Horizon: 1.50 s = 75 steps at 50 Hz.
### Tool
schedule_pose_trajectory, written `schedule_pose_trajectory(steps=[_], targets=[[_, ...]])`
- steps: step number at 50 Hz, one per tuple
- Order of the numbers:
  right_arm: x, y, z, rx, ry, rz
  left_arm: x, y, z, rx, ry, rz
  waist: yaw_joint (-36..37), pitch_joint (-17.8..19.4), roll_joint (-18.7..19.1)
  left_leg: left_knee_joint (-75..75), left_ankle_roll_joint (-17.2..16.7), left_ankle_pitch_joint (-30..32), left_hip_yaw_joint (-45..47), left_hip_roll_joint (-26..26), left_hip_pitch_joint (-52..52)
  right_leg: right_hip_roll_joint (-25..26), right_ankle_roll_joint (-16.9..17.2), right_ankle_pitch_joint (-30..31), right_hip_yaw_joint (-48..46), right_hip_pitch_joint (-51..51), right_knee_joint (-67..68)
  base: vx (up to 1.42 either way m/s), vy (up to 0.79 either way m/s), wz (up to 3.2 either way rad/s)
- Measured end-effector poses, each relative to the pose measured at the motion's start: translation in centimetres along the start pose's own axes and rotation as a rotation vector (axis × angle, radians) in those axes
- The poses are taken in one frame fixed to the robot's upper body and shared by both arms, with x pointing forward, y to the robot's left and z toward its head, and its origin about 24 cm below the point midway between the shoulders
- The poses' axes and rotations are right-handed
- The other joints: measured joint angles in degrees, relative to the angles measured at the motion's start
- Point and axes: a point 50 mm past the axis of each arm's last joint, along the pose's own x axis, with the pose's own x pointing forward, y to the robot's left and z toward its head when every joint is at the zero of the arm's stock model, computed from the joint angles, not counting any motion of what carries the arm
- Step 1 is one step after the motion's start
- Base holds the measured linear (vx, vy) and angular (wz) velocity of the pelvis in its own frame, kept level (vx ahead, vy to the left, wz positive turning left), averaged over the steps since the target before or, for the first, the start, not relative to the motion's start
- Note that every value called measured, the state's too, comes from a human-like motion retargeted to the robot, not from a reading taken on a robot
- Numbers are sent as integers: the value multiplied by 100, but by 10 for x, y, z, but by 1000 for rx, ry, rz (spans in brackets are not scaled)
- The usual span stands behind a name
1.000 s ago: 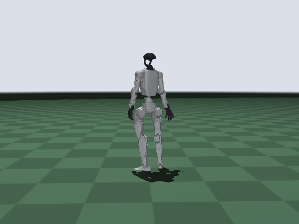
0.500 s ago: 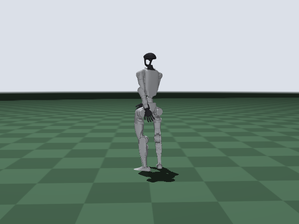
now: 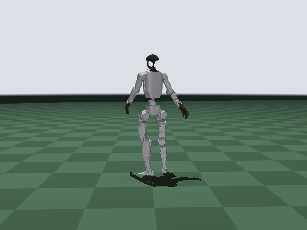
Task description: Upper body actions
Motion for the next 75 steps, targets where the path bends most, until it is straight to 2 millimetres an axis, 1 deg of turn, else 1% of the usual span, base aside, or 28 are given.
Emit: schedule_pose_trajectory(steps=[4,8,10,12,16,19,23,25,28,30,33,36,39,41,44,48,51,53,55,57,59,61,63,65,68,70,73,75], targets=[[-5,13,17,-61,-33,25,-11,-18,-50,1,160,-70,91,-46,40,-8,8,32,-60,11,-62,16,1,-27,-65,14,-17,0,3,28],[-23,29,75,-237,-187,57,-47,-44,-133,-87,429,-78,173,-86,87,-38,6,63,-50,30,-57,50,-15,-49,-56,21,-15,0,2,19],[-43,36,117,-376,-309,53,-79,-60,-178,-187,606,-52,209,-87,109,-57,-6,67,-1,44,-18,69,-27,-47,-44,19,-7,0,0,0],[-74,46,165,-536,-460,46,-119,-79,-220,-329,802,-9,232,-75,143,-74,-27,62,61,68,33,94,-44,-42,13,-5,16,-2,-1,-12],[-162,82,252,-829,-835,52,-213,-122,-282,-625,1154,58,269,5,206,-120,-80,56,225,120,162,161,-82,-28,203,-60,65,-2,-3,-35],[-238,113,290,-965,-1135,80,-281,-154,-304,-762,1348,39,285,47,242,-149,-119,57,318,160,224,222,-108,-30,367,-104,95,-1,-3,-27],[-328,144,306,-1035,-1481,153,-349,-181,-312,-792,1540,-39,241,72,272,-148,-151,71,308,210,221,274,-115,-47,445,-122,113,-1,-3,5],[-360,153,305,-1043,-1606,198,-370,-187,-313,-776,1608,-64,194,77,272,-139,-155,82,259,226,196,290,-115,-61,432,-111,109,-2,-6,19],[-383,161,301,-1043,-1714,240,-374,-192,-311,-797,1642,-69,129,66,250,-130,-152,105,183,231,153,299,-114,-84,403,-89,98,0,-5,21],[-383,164,298,-1055,-1736,250,-363,-192,-309,-848,1612,-68,84,36,231,-127,-149,120,138,224,119,293,-111,-97,382,-82,91,2,-2,19],[-357,164,295,-1108,-1668,241,-323,-182,-306,-888,1487,-38,23,-36,195,-121,-134,134,83,198,77,278,-107,-101,313,-61,66,2,0,5],[-308,154,291,-1155,-1514,183,-263,-152,-298,-777,1294,100,-44,-68,157,-119,-109,144,37,163,62,257,-94,-89,194,-6,25,2,0,5],[-239,133,279,-1183,-1261,71,-196,-108,-274,-543,1092,238,-93,-97,143,-112,-80,148,15,147,57,239,-70,-74,93,48,-1,0,0,0],[-188,110,262,-1174,-1034,-13,-150,-85,-246,-431,951,196,-122,-102,133,-106,-63,148,10,136,54,223,-52,-62,36,74,-13,0,0,0],[-121,71,217,-1064,-679,-79,-87,-60,-188,-376,700,21,-146,-72,98,-99,-41,141,26,117,63,197,-28,-37,-30,110,-31,0,0,0],[-60,32,146,-787,-352,-2,-29,-36,-100,-347,366,-56,-251,-27,54,-67,-26,129,62,119,13,162,-5,-6,-53,86,-44,0,0,0],[-34,17,101,-555,-242,56,-7,-17,-40,-294,138,-22,-383,17,77,-55,-19,121,92,123,-28,144,6,18,-62,48,-56,0,0,0],[-23,11,78,-413,-207,68,-1,-3,-9,-244,24,13,-453,68,87,-48,-21,113,122,126,-32,132,7,33,-47,29,-58,-7,-2,-17],[-15,5,58,-280,-174,58,1,7,11,-187,-52,39,-484,134,85,-37,-18,104,115,118,-28,115,8,45,-33,25,-58,-3,-1,-8],[-9,1,40,-168,-127,38,1,10,19,-138,-83,43,-452,178,80,-23,-16,96,89,105,-26,98,9,48,-27,30,-57,0,0,0],[-5,0,25,-90,-77,20,1,8,16,-105,-73,32,-393,190,79,-18,-15,93,75,93,-29,84,10,43,-36,35,-57,0,0,0],[-4,2,18,-57,-44,10,-1,0,1,-88,-26,7,-329,181,88,-20,-11,94,55,83,-37,76,13,30,-55,44,-58,0,0,0],[-5,8,21,-72,-45,6,-5,-12,-26,-86,56,-33,-270,161,108,-22,-9,101,20,79,-53,75,12,11,-77,57,-60,2,4,22],[-10,16,36,-133,-91,15,-16,-27,-63,-102,173,-82,-217,131,140,-27,-7,109,-15,82,-70,88,6,-12,-88,68,-62,2,4,25],[-24,28,78,-301,-216,43,-48,-50,-134,-169,391,-117,-168,65,191,-48,-10,119,-42,93,-78,120,-9,-45,-68,63,-53,2,2,15],[-41,36,114,-435,-326,45,-83,-66,-184,-238,575,-112,-120,26,213,-69,-16,120,-44,96,-55,142,-22,-58,-57,60,-45,0,0,0],[-82,52,177,-639,-542,24,-156,-93,-249,-421,907,-111,-40,21,231,-110,-41,113,25,116,36,189,-52,-72,45,47,-15,0,-2,-14],[-121,69,220,-764,-717,16,-211,-116,-280,-599,1125,-92,-44,34,230,-130,-65,110,78,137,79,217,-68,-87,144,18,15,1,-4,-21]])
